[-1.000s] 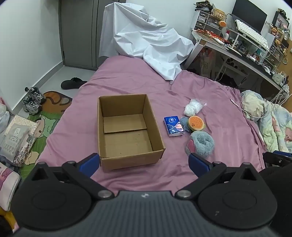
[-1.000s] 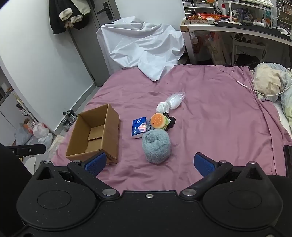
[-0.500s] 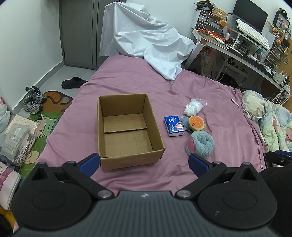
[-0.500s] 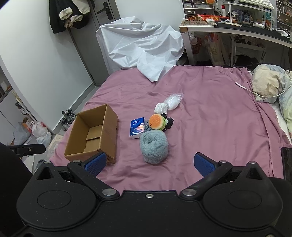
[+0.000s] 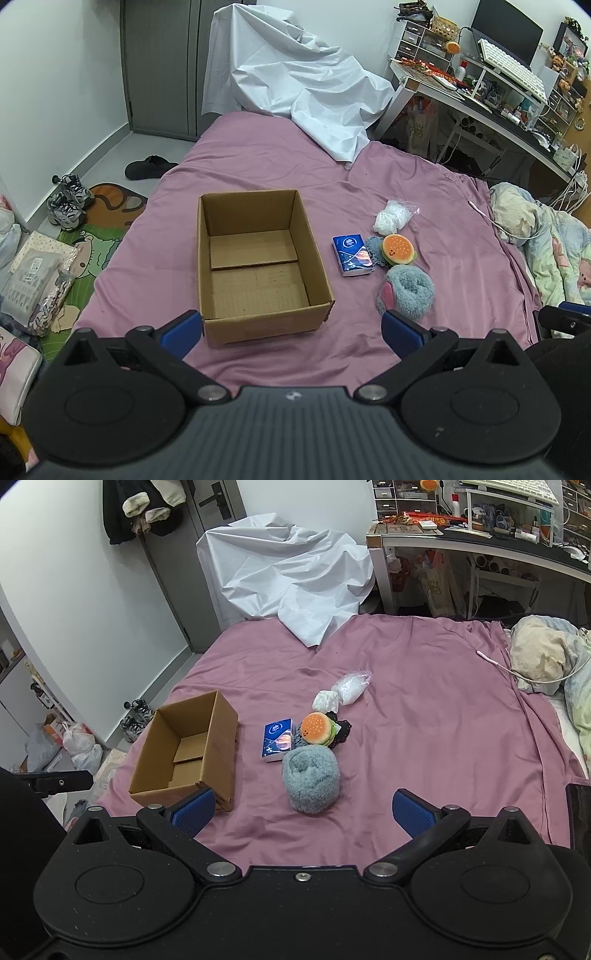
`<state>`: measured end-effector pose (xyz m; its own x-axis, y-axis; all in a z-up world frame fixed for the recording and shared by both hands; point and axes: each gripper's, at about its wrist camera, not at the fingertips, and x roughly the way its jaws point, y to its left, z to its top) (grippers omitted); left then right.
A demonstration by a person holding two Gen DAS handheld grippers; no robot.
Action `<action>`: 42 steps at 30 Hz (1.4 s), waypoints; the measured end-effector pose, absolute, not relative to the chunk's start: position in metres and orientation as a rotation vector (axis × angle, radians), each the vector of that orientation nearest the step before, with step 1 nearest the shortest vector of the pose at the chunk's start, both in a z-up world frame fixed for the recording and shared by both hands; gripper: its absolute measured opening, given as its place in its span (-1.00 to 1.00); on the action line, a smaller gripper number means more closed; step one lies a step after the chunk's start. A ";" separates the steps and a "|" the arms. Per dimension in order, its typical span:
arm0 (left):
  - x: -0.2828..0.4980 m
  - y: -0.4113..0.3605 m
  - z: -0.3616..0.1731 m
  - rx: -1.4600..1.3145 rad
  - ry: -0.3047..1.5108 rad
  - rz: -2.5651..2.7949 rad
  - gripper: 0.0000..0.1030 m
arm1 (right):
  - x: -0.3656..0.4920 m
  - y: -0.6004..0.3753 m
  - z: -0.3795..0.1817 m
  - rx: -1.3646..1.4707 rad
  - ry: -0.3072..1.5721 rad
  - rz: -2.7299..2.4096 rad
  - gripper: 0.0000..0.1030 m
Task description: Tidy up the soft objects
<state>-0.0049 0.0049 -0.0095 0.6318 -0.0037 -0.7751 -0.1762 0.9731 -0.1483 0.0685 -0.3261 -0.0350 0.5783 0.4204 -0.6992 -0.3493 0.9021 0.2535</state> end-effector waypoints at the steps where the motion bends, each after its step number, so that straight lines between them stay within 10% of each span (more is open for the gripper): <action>1: -0.005 0.005 -0.009 -0.219 0.884 0.100 0.99 | 0.068 -0.326 -0.035 0.089 0.841 0.452 1.00; 42: 0.003 0.010 -0.001 -0.224 0.840 0.066 0.99 | 0.073 -0.326 -0.041 0.083 0.838 0.450 1.00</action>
